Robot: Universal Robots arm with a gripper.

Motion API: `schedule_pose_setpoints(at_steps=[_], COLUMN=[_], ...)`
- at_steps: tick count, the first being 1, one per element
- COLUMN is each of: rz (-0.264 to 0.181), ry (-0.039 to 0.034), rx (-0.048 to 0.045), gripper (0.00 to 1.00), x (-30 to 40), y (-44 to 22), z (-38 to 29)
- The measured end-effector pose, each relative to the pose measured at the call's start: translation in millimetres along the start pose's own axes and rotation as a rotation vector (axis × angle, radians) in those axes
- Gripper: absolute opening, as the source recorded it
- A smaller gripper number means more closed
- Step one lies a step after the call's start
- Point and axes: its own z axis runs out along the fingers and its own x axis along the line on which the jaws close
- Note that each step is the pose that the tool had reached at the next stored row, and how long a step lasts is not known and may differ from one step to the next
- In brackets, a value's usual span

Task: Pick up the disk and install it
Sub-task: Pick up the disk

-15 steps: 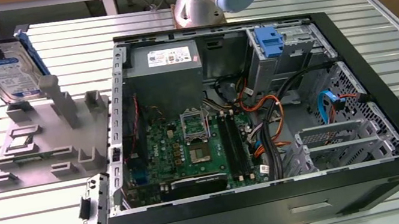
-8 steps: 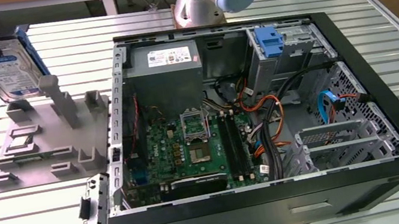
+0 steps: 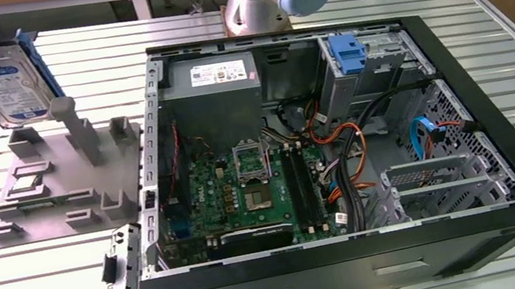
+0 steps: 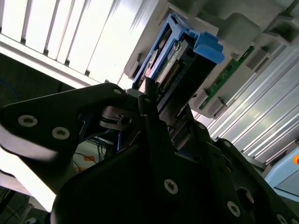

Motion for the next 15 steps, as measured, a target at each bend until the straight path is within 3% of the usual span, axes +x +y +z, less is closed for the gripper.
schedule_pose_setpoints(at_steps=[5, 15], rz=[0.0, 0.0], ry=[0.0, -0.0001], rx=[0.0, 0.0001], gripper=[0.35, 0.35], x=[-0.1, -0.1], y=[0.2, 0.2], z=[-3.9, -5.6])
